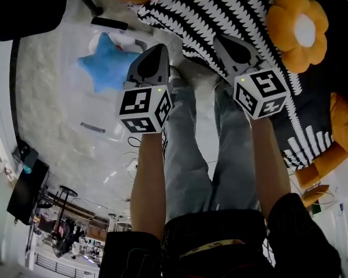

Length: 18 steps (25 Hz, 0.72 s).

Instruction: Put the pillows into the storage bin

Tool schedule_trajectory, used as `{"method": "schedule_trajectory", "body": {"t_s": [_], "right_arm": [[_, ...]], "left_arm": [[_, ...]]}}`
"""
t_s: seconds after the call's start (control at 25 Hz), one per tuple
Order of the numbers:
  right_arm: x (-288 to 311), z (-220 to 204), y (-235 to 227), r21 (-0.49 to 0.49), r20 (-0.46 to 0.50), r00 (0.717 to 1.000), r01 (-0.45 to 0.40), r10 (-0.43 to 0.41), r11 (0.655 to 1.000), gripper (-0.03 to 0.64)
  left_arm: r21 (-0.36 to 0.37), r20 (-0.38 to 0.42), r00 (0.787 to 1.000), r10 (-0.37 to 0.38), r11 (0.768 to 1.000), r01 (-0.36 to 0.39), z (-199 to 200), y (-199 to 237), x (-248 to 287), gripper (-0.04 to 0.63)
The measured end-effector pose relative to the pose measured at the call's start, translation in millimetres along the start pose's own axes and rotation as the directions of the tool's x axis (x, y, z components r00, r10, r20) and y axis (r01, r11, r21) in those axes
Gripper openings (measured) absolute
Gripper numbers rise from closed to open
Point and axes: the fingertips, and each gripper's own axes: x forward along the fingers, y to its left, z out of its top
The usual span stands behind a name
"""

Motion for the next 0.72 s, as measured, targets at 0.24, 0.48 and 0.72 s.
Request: {"method": "schedule_trajectory", "body": {"t_s": [0.24, 0.48, 0.72], "right_arm": [[-20.3, -6.9, -57.6, 0.050, 0.012, 0.998, 0.054, -0.054, 0.997, 0.002], [-69.2, -11.9, -108.9, 0.135, 0.048, 0.990, 0.127, -0.135, 0.983, 0.002], [-103.6, -26.8, -161.2, 0.188, 0.059, 0.979, 0.181, -0.195, 0.965, 0.002]], "left_arm": [[0.040, -0.048, 0.998, -0.050, 0.998, 0.052, 3.5, -43.6, 47.3, -0.005], [0.096, -0.083, 0.989, -0.122, 0.987, 0.130, 9.0, -108.7, 69.5, -0.005], [0.126, -0.116, 0.982, -0.150, 0.978, 0.164, 6.0, -160.1, 103.1, -0.004]]}}
